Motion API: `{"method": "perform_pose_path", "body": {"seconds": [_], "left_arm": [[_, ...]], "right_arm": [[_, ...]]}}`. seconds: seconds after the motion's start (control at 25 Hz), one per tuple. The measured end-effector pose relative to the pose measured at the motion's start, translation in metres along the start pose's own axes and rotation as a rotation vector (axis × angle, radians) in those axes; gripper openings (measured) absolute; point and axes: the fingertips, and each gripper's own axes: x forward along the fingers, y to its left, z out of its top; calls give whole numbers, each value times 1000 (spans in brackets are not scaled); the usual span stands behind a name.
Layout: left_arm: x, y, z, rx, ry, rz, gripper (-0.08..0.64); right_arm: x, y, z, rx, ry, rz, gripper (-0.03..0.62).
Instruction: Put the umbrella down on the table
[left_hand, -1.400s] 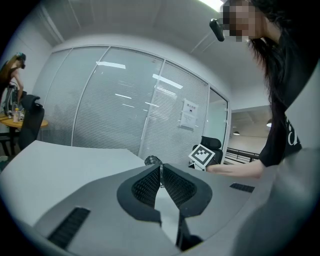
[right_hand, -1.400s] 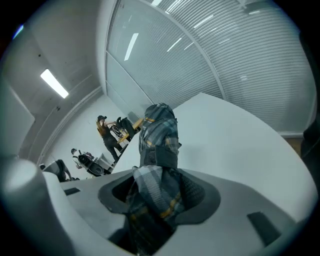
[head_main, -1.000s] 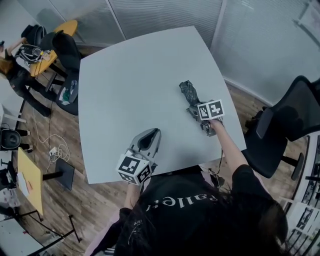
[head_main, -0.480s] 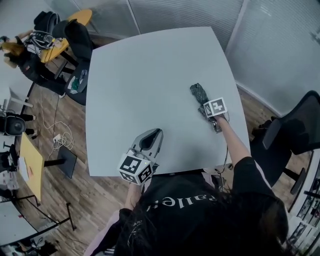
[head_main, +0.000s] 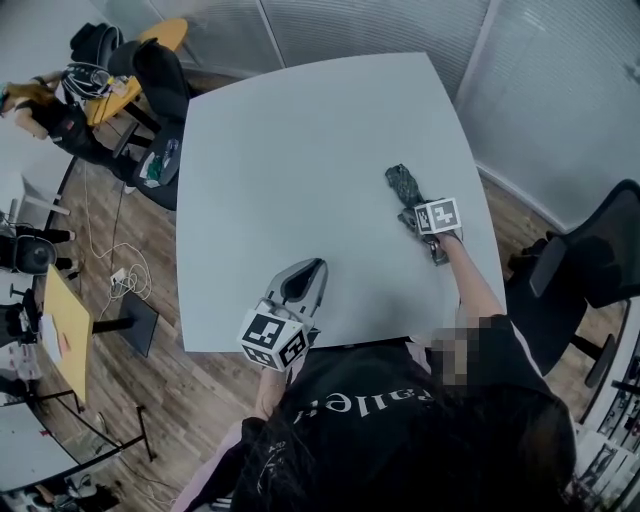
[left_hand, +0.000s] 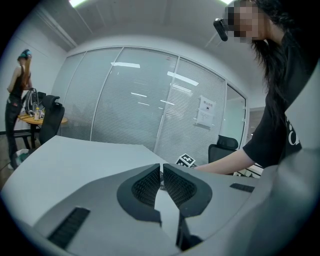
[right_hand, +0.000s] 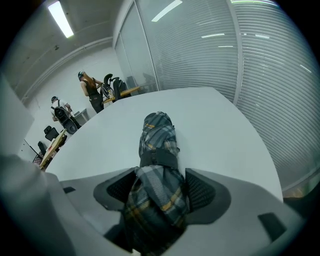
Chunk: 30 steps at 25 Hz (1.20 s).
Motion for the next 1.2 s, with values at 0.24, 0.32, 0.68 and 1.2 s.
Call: {"method": "perform_pose_path", "body": {"seconds": [0.24,0.32,0.68,1.2], "left_arm": [[-10,2,-2,-2,-4,-17,32],[-12,1,-4,-3,-4,-30,32],[-25,-5,-9,3,2,-106,32],[-59,1,-18,14,17,-217,32]], "right_arm": [[-30,7,15,23,-110,-23,291],[-43,12,18,40,-151,-18,291],[-105,65,11,120,-302,71,275],[-187,175,-15,153,-480,84,214]]}}
